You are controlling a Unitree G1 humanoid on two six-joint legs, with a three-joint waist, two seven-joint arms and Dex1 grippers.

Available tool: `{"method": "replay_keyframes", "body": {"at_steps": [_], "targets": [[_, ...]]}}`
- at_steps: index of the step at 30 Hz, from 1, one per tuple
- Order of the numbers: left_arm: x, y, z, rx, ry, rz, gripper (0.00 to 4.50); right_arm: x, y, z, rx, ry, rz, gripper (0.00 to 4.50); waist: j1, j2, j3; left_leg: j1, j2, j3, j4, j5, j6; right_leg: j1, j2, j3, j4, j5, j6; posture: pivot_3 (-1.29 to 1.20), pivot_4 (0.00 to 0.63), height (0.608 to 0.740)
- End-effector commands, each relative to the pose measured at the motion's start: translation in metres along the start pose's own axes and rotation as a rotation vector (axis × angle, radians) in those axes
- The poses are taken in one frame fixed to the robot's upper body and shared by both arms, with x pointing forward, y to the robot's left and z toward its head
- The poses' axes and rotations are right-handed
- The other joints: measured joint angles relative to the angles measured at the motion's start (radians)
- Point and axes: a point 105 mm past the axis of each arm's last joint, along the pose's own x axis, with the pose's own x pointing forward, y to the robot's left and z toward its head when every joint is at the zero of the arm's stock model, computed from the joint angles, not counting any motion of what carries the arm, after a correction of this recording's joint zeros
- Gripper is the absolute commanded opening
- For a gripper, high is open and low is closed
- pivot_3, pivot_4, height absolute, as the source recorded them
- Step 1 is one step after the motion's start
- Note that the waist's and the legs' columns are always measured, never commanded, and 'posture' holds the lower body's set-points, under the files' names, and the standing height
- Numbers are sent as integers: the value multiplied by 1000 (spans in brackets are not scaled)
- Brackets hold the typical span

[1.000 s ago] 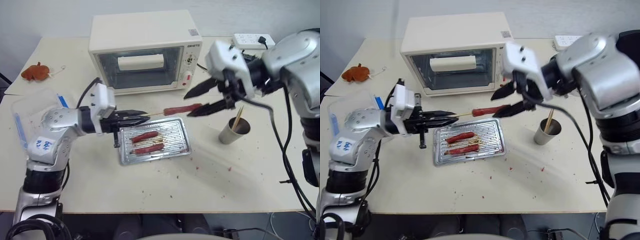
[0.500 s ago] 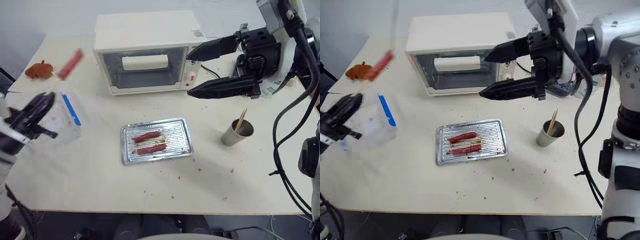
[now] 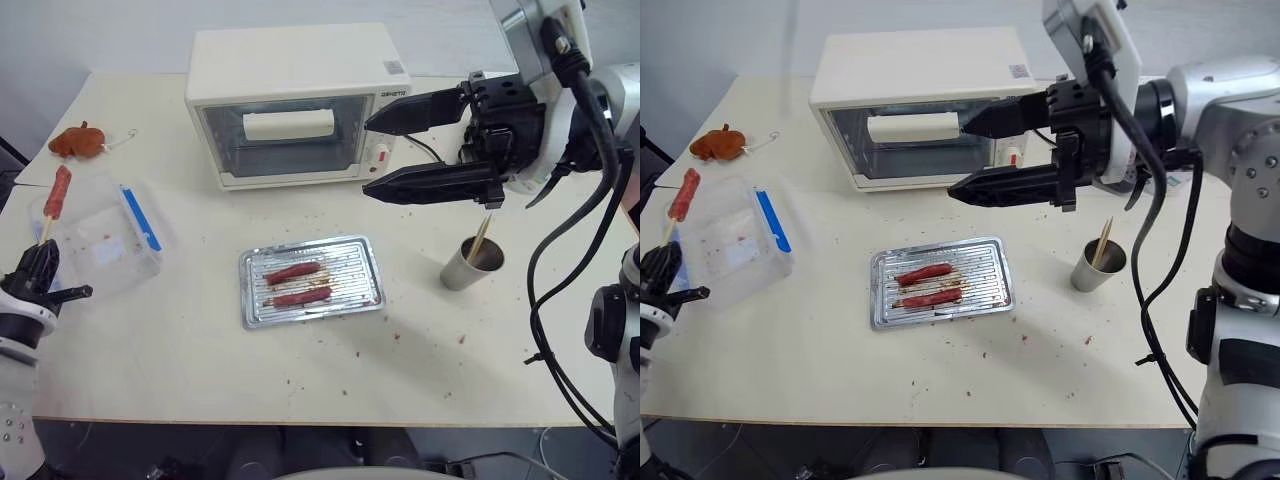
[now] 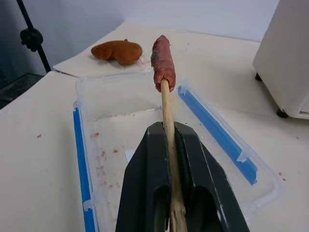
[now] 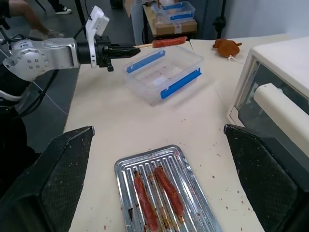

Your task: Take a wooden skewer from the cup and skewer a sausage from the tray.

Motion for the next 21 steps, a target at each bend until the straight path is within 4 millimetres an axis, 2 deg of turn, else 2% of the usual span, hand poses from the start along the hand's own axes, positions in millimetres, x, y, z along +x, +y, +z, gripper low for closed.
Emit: {"method": "replay_keyframes", "body": {"at_steps": [1,5,10,14,18,21], "targets": [[7,1,4,43,-3,5,278,-3,5,10,-47,-22,6,4497,0,0,0,0,0,0,0,0,0,0,0,0,0,0,0,0,150,740],[12,5,10,40,-25,25,1301,-5,5,9,-47,-29,-6,4500,0,0,0,-1,0,0,-1,0,0,0,0,0,-1,0,0,0,150,740],[-7,4,21,13,-81,-33,2612,-8,3,7,-43,-38,-14,4500,-2,0,0,-1,1,1,-2,0,0,-1,0,0,-4,0,0,0,150,740],[-42,17,24,11,-72,-87,2612,-8,0,4,-41,-46,-13,4500,-3,0,0,-1,2,2,-6,-1,-1,-1,0,0,-8,0,0,0,150,740],[-66,29,30,17,-48,-123,2612,-6,-4,1,-41,-59,-5,4500,1,0,0,0,3,3,-10,-1,-1,-2,0,-1,-11,0,-1,0,150,740],[-74,32,38,42,-49,-148,2612,-5,-6,-1,-38,-68,1,4500,1,-1,0,0,3,2,-10,-1,-1,-1,0,-2,-11,-1,-2,0,150,740]]}}
